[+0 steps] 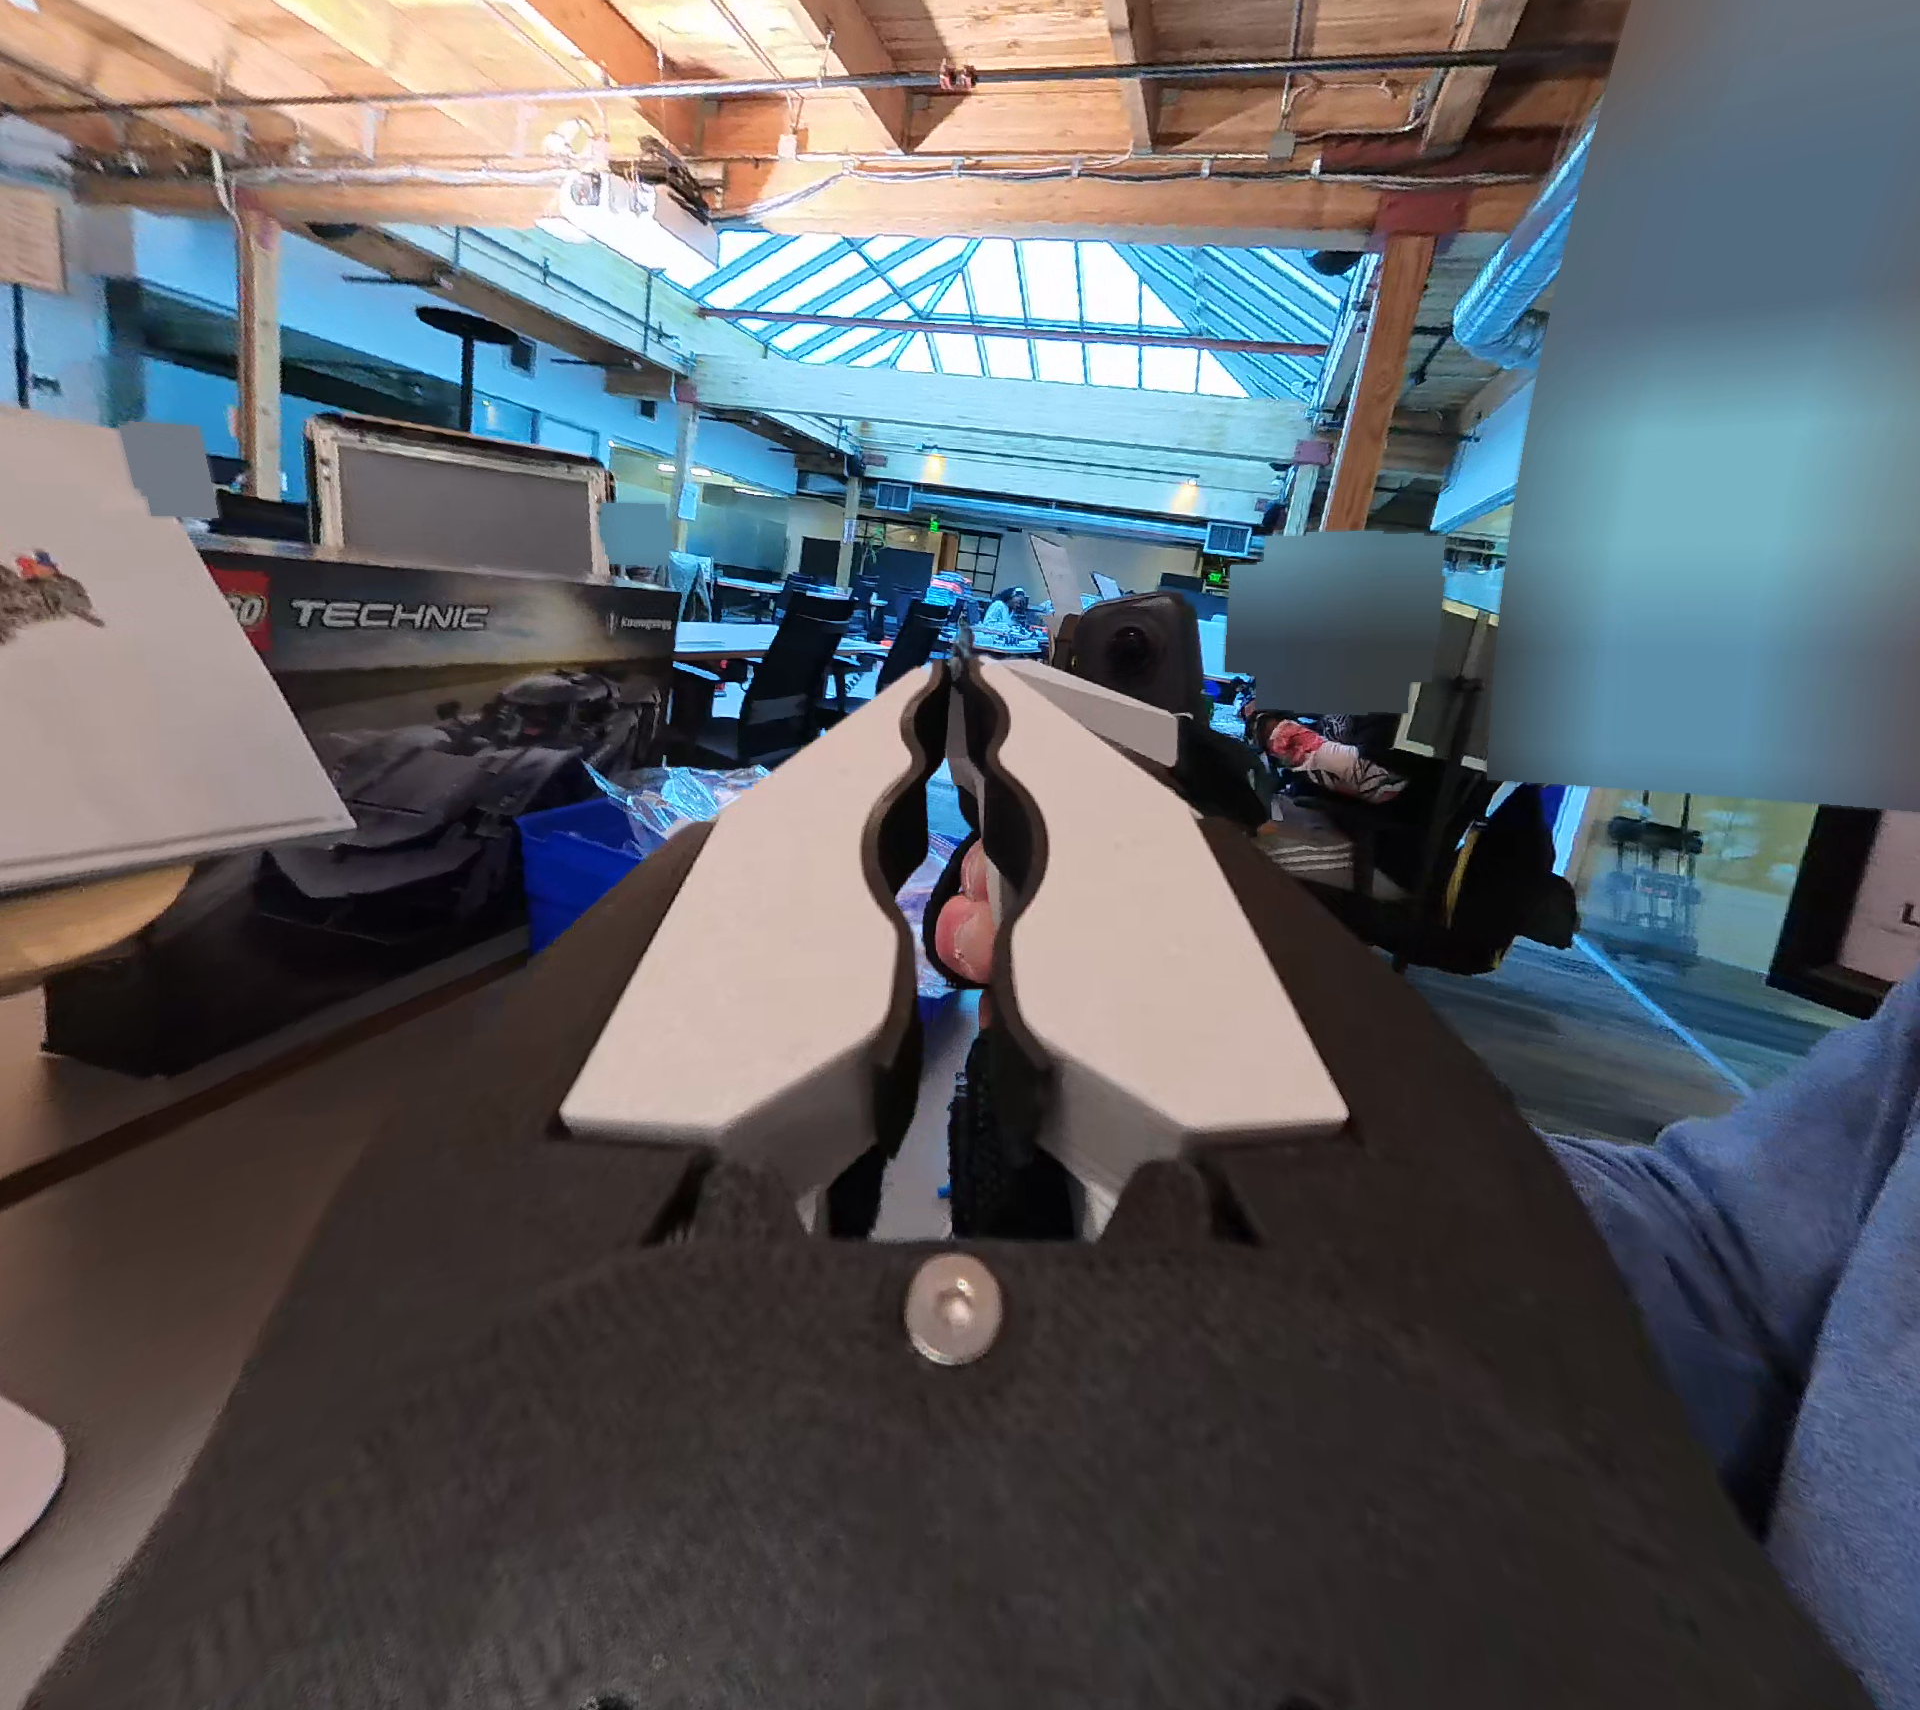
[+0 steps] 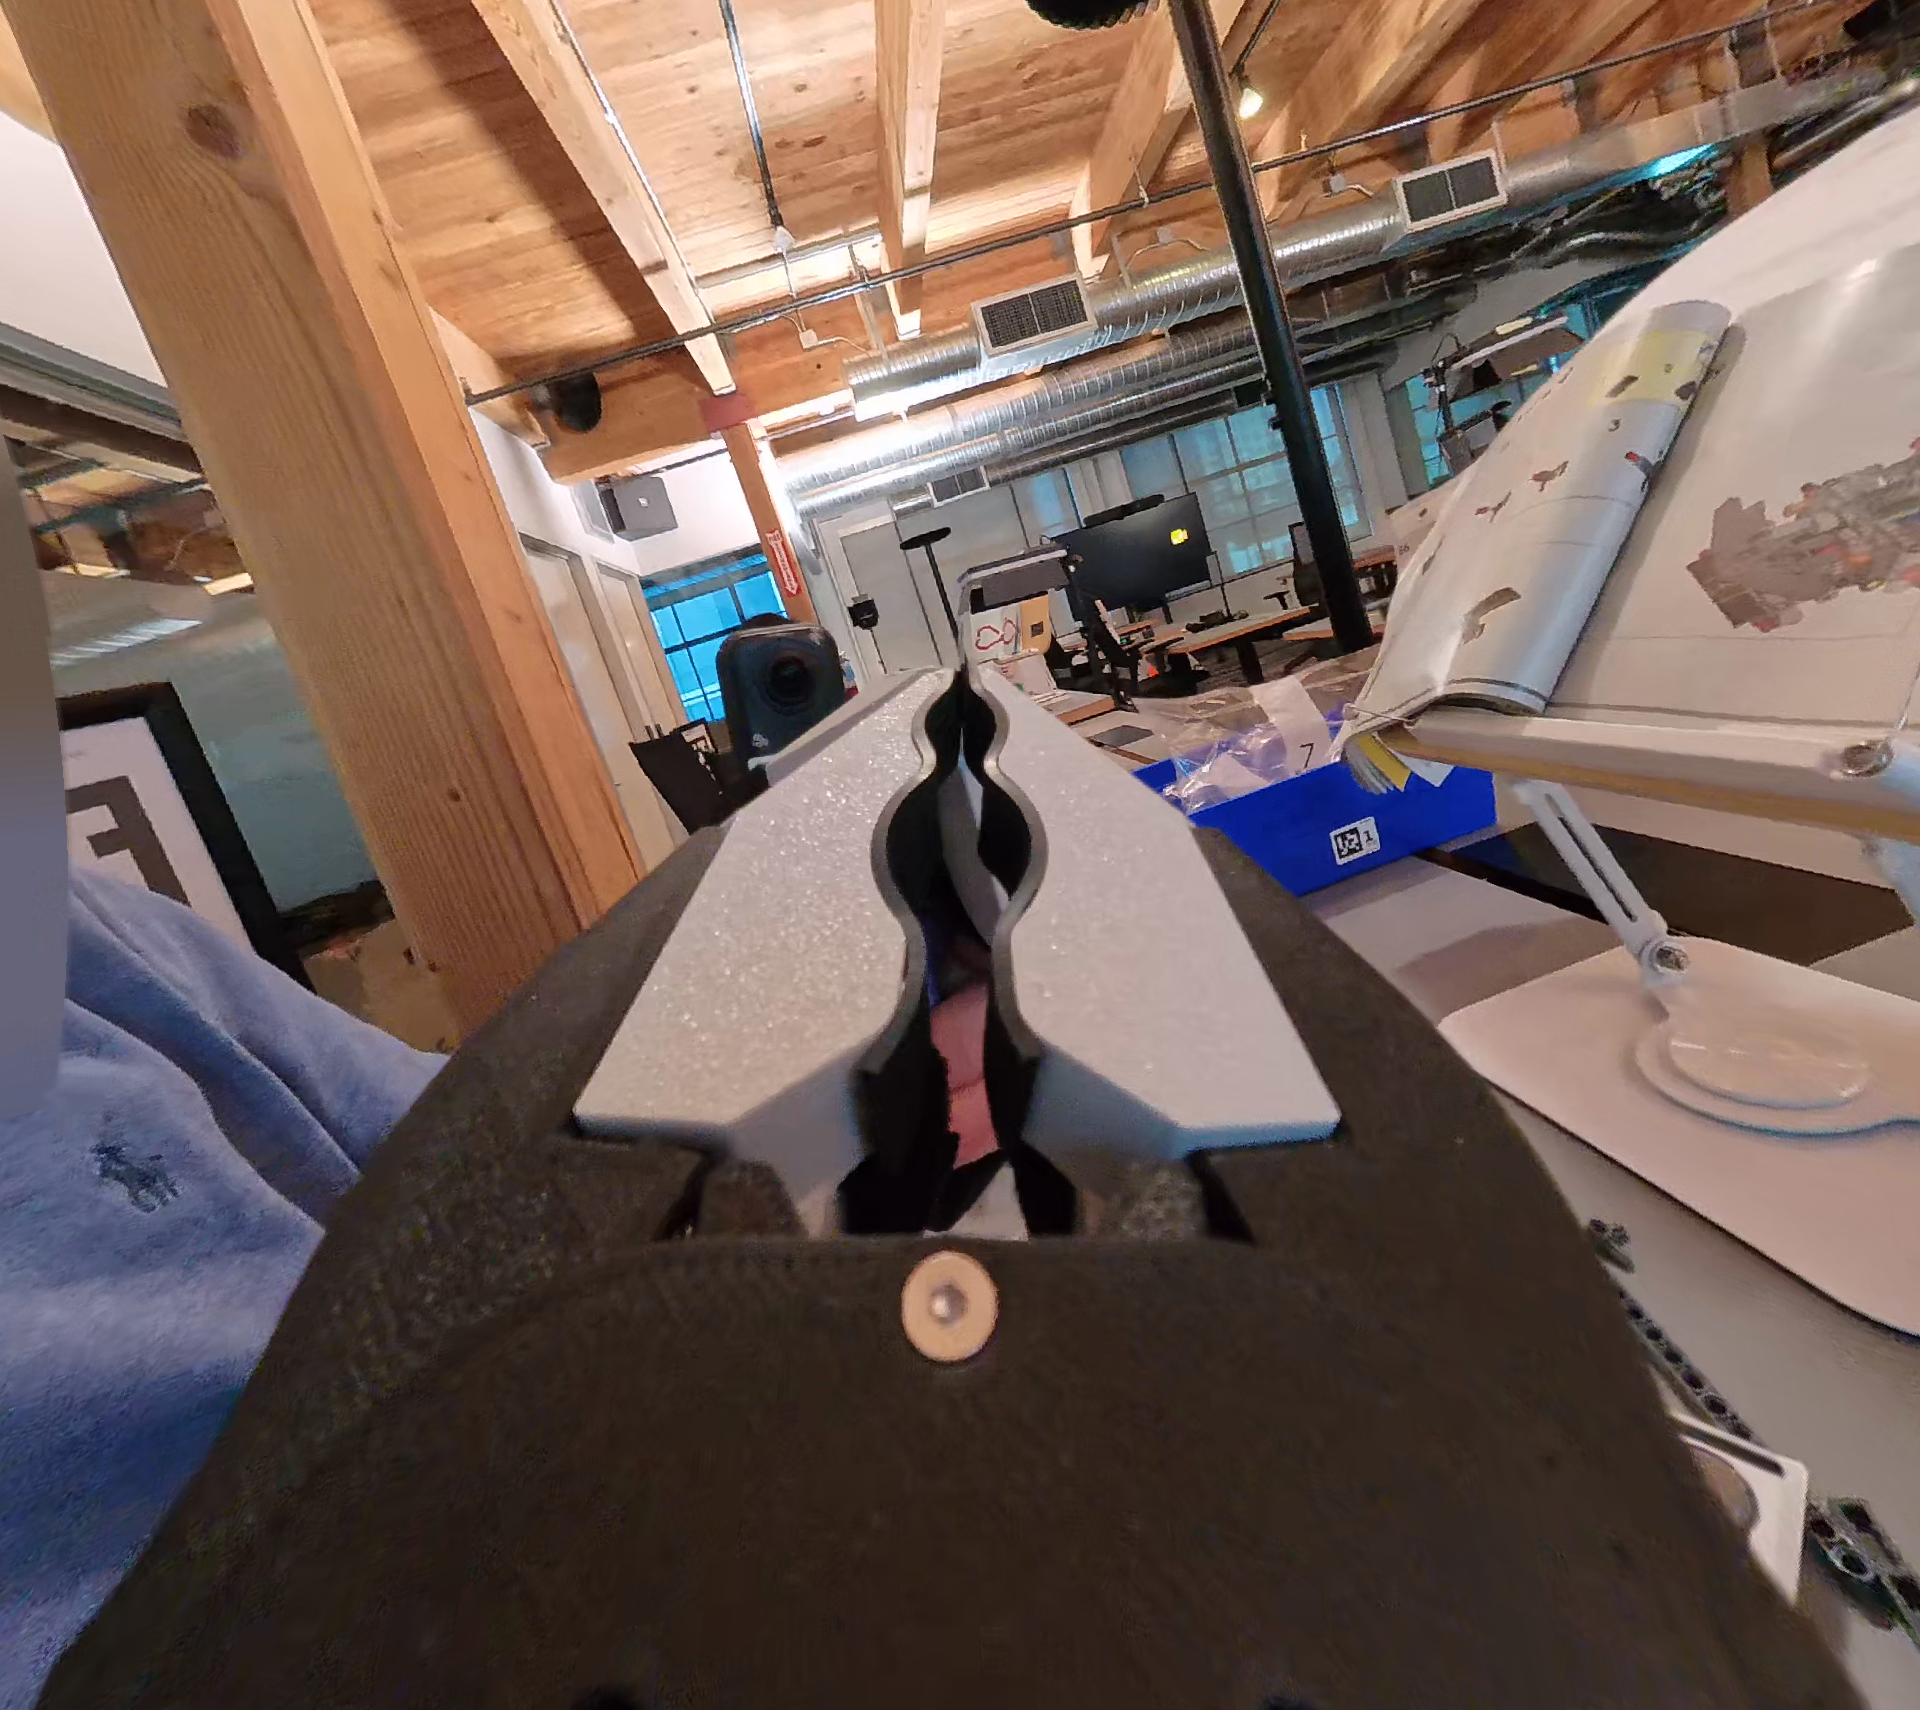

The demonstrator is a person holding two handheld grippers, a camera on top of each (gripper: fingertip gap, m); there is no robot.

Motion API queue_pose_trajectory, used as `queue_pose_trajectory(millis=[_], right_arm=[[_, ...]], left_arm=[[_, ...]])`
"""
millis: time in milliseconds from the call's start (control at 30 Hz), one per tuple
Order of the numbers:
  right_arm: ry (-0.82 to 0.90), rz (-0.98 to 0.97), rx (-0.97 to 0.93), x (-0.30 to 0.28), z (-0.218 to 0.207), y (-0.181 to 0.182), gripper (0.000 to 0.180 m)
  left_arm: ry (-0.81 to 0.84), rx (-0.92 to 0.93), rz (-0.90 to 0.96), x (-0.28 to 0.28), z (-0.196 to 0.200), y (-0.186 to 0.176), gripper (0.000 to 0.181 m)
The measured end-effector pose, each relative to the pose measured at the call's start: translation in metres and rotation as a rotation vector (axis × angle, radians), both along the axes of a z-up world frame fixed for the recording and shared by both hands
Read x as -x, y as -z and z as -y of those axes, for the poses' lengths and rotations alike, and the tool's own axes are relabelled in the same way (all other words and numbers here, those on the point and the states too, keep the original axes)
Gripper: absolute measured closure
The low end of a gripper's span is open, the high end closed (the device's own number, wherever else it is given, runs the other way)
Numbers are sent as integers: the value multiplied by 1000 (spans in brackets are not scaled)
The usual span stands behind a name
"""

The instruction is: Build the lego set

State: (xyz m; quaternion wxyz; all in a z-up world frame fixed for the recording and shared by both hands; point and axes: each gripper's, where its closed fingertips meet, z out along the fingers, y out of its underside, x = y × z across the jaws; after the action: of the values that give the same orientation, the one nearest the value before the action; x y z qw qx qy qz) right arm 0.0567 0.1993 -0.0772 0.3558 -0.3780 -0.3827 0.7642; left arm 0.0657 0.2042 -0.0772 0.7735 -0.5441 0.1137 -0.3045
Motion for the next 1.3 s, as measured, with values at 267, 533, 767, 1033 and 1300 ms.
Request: queue_pose_trajectory(millis=[267, 533, 767, 1033, 1300], right_arm=[[-2, -15, -25, 2, 8, -8, 180], [1, -12, -42, 2, 7, -12, 180], [10, 15, -57, -5, -6, -8, 180], [128, 90, -113, -46, -44, 14, 180], [261, 195, -146, -82, -83, 51, 180]], left_arm=[[-56, -16, -7, 7, 6, -4, 163], [-71, -21, -8, 16, 11, -5, 159], [-115, 20, -86, 30, 12, 5, 159], [-110, 380, -509, 40, -4, 94, 158], [-7, 751, -878, 39, -4, 210, 164]])
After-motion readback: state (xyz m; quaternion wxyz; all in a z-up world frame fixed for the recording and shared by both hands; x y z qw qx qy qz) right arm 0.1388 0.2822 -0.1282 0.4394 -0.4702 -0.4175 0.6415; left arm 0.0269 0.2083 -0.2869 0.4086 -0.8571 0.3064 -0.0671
